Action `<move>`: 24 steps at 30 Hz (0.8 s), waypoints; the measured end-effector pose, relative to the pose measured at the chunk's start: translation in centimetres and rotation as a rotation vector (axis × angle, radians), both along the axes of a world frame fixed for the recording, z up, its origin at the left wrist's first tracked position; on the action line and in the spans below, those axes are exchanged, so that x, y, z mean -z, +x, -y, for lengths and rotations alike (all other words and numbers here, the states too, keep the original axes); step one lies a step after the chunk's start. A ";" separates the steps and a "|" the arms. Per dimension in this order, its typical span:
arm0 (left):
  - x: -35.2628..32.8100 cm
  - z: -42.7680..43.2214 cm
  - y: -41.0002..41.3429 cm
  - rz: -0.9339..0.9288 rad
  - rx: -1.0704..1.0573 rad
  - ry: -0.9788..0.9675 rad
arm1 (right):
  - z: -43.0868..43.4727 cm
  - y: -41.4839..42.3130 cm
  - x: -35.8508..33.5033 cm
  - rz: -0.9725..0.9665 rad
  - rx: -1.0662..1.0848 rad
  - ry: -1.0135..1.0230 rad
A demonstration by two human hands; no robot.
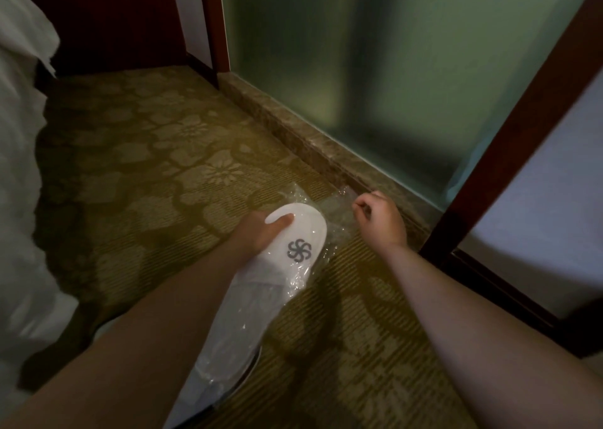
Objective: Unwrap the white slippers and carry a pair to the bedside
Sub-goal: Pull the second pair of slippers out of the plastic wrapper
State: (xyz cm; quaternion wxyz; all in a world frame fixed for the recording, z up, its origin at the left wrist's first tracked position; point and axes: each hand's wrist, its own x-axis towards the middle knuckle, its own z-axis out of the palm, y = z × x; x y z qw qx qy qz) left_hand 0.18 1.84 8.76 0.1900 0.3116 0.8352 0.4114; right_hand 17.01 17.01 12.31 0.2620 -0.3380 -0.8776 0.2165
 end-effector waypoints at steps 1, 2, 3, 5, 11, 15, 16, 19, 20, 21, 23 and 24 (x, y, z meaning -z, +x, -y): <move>0.0 0.0 0.0 0.005 0.004 0.003 | -0.1 0.1 0.1 -0.002 0.020 -0.016; 0.0 0.0 0.0 0.008 0.011 0.004 | -0.2 0.2 0.2 0.001 0.035 -0.024; -0.1 0.0 0.1 0.009 0.020 0.003 | -0.2 0.3 0.3 0.008 0.039 -0.022; -0.1 0.0 0.1 0.019 0.030 0.007 | -0.1 0.4 0.3 0.037 0.008 0.007; 0.3 0.3 0.0 -0.019 0.067 -0.026 | 1.2 -0.3 -0.5 0.165 -0.213 0.134; 0.3 0.4 -0.1 0.004 0.078 -0.041 | 2.2 -1.1 -0.3 0.287 -0.327 0.318; 0.3 0.4 -0.1 0.005 0.086 -0.044 | 2.4 -1.3 -0.2 0.308 -0.327 0.374; 0.3 0.4 -0.1 0.031 0.127 -0.040 | 2.5 -1.7 0.2 0.320 -0.323 0.457; 0.3 0.4 -0.2 0.042 0.134 -0.038 | 2.5 -1.7 0.2 0.302 -0.318 0.439; 0.2 0.5 -0.2 0.047 0.138 -0.037 | 2.4 -1.7 0.1 0.277 -0.304 0.407; 0.2 0.5 -0.3 0.021 0.157 -0.058 | 2.1 -1.5 0.2 0.229 -0.259 0.349; 0.2 0.5 -0.3 0.005 0.178 -0.082 | 2.0 -1.3 0.2 0.216 -0.233 0.328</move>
